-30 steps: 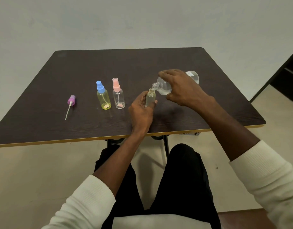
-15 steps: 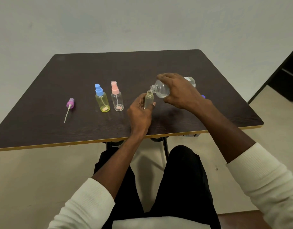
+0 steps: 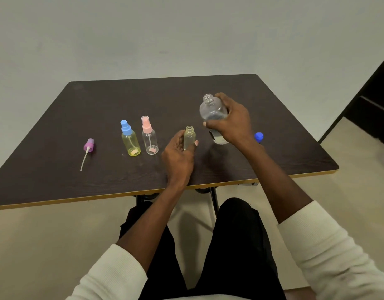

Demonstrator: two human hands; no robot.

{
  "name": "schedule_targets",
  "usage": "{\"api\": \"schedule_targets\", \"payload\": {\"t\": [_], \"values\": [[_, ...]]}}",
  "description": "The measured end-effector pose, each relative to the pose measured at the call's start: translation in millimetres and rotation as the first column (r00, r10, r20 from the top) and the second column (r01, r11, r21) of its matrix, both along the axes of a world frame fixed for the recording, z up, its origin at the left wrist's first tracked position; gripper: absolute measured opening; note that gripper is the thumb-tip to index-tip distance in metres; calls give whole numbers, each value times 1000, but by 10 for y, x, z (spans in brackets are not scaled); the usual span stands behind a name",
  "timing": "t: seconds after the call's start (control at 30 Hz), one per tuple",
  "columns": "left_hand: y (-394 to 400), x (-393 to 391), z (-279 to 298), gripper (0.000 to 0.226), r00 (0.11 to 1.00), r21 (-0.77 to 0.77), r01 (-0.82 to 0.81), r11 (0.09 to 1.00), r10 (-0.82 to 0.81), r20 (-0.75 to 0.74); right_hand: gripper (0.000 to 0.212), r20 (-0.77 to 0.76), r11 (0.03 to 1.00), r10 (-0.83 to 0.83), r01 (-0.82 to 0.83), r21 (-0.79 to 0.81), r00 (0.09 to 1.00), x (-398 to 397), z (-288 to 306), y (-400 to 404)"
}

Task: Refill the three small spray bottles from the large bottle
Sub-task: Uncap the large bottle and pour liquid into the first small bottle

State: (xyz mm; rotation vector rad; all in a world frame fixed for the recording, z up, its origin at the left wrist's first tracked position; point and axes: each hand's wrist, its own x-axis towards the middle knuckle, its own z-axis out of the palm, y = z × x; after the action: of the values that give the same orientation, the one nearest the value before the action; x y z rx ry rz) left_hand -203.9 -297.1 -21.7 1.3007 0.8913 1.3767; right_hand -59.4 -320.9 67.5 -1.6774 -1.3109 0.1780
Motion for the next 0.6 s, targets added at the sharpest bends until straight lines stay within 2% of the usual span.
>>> {"api": "schedule_targets", "payload": {"t": [0.17, 0.33, 0.6], "values": [[-14, -13, -8, 37, 1000, 13, -2, 1000, 2, -23, 52, -167, 997, -40, 50, 56, 985, 41, -112, 28], [1, -11, -20, 33, 999, -9, -22, 1000, 21, -44, 50, -245, 995, -42, 63, 76, 969, 53, -243, 2], [-17, -10, 8, 42, 998, 7, -27, 1000, 27, -50, 57, -311, 995, -31, 60, 84, 950, 98, -345, -47]]}}
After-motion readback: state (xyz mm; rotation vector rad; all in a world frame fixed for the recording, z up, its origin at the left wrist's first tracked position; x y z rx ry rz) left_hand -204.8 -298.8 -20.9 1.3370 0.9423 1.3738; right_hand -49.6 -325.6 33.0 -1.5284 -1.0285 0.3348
